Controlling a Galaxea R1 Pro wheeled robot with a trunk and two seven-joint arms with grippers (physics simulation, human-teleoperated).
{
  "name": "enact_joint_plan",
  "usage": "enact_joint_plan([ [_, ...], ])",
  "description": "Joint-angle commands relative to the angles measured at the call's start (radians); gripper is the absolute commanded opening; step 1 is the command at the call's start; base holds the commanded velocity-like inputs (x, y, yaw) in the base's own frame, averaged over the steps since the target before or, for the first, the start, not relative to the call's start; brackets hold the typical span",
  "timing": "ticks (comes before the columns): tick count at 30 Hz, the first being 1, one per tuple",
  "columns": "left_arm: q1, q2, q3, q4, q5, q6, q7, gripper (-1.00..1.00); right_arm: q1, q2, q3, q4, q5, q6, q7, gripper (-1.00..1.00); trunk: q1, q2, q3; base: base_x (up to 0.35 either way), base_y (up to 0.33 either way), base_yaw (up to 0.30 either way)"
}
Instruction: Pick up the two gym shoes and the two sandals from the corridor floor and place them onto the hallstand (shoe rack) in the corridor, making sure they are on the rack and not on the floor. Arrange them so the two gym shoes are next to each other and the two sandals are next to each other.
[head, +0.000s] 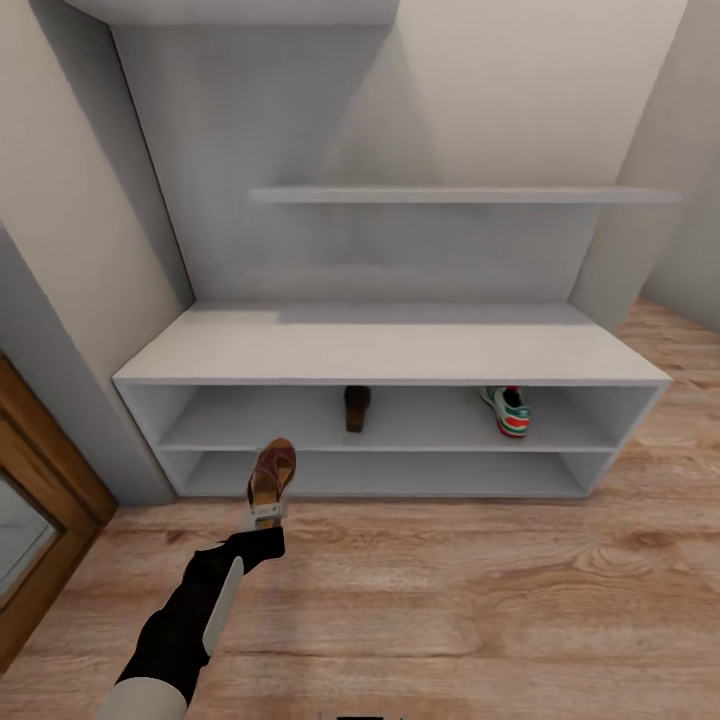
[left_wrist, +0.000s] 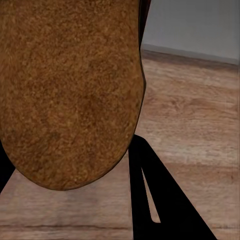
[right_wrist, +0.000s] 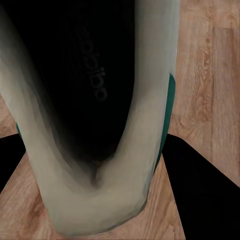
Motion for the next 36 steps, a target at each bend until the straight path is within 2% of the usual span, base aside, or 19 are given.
enact_joint_plan([
  [1,0.000,-0.001,0.004,-0.001,0.005,0.007,-0.004,-1.00,-0.001,0.000,-0.001,-0.001,0.003,0.004,-0.002,-1.00,0.000,0.000,-0.001,0.347,-0.102,0.000],
  [22,0.000,0.000,0.004,0.000,0.005,0.007,-0.004,-1.00,-0.001,0.001,-0.001,-0.002,0.004,0.003,0.001,-1.00,0.000,0.000,-0.001,0.298,-0.165,0.000],
  [36,0.000,0.000,0.004,0.000,0.005,0.007,-0.004,-1.00,-0.001,0.002,-0.001,-0.002,0.004,0.003,0.001,-1.00,0.000,0.000,-0.001,0.330,-0.016,0.000],
])
